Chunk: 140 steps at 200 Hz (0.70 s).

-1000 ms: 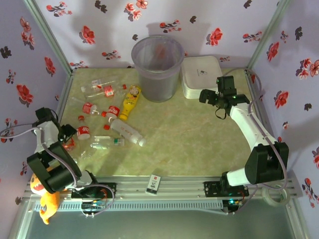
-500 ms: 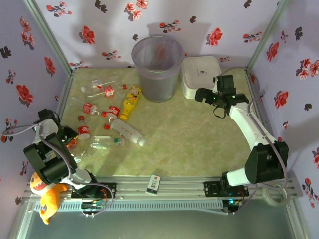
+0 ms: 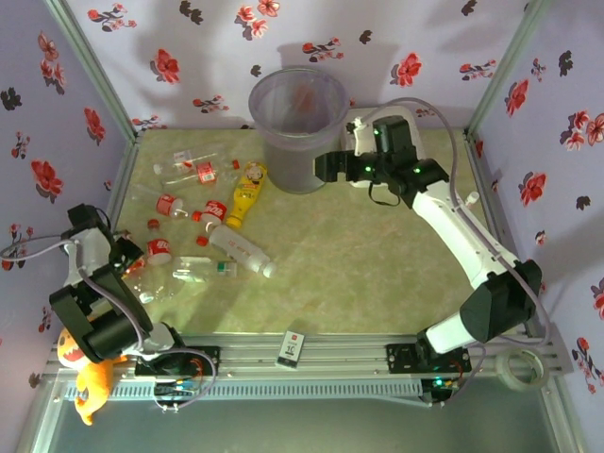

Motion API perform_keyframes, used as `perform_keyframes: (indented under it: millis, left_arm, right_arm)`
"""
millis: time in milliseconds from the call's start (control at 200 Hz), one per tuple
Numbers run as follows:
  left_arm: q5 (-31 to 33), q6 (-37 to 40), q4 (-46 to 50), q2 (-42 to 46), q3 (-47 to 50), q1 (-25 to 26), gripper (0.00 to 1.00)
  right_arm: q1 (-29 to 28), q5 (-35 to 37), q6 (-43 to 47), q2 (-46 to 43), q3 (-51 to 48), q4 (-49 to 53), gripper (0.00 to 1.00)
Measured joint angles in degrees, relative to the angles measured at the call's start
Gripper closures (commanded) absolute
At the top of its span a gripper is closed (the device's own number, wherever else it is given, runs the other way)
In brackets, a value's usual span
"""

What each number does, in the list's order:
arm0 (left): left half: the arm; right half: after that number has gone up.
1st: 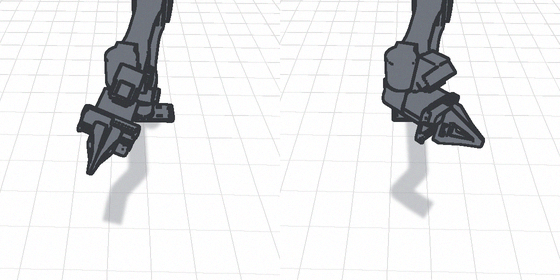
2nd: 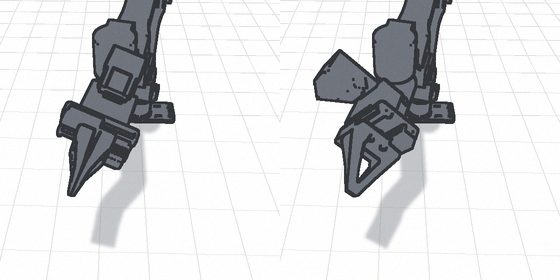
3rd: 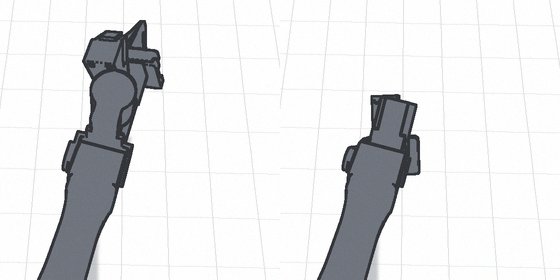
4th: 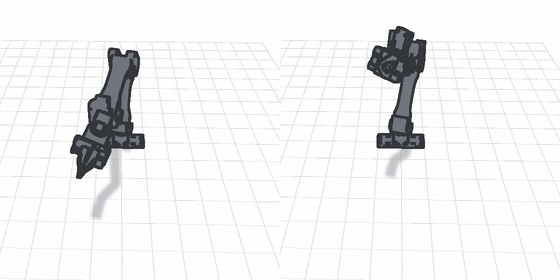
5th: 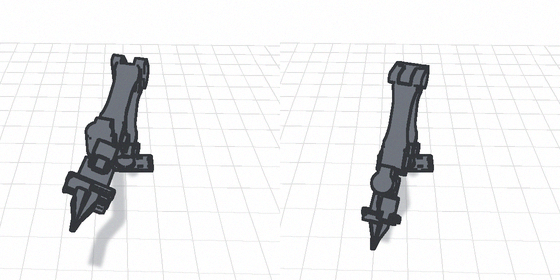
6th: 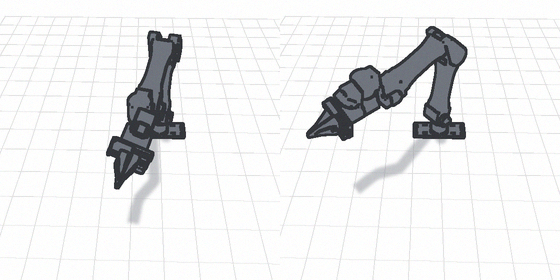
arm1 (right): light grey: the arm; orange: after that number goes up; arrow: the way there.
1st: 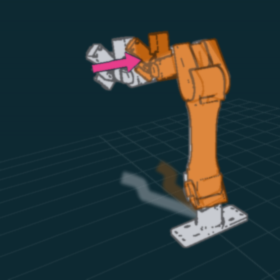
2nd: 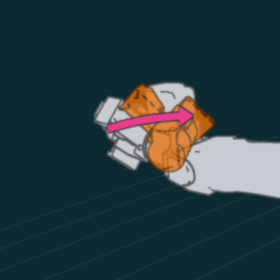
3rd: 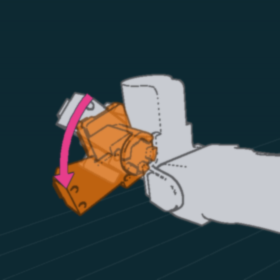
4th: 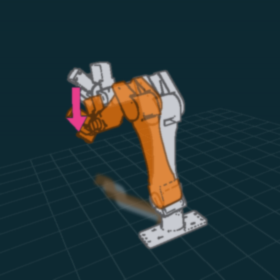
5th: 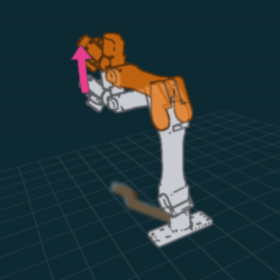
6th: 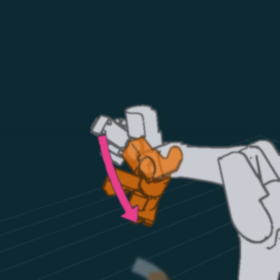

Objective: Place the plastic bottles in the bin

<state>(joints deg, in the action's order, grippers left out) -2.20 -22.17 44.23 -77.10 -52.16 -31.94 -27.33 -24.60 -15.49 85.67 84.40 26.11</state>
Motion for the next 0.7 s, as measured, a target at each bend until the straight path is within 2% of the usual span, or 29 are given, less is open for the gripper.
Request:
perform_keyframes:
  millis: [145,250,370,475,590,700]
  left_arm:
    - [-1.77,-0.72,1.79,7.30,-3.54,1.07,0.54]
    - [-2.73,-3.10,3.13,13.09,-7.74,5.49,0.55]
    - [-3.50,-7.41,2.93,16.96,-13.53,14.47,0.57]
    - [-5.95,-13.16,-1.73,17.42,-15.37,24.20,0.60]
    - [-9.35,-20.28,-9.46,14.14,-15.28,33.44,0.61]
    - [-11.74,-25.64,-16.76,9.75,-15.28,39.87,0.61]
  right_arm:
    - [-4.24,-1.40,-0.72,2.86,3.17,-0.90,0.05]
    - [-6.78,-1.38,-1.68,5.75,6.08,-1.20,0.05]
    - [-9.66,-1.36,-2.40,8.39,9.01,-1.27,0.05]
    - [-12.07,-1.38,-2.80,10.08,10.99,-1.22,0.06]
    - [-14.32,-1.99,-3.23,12.24,12.55,-1.86,0.07]
    - [-15.58,-3.61,-4.61,14.12,12.68,-3.02,0.08]
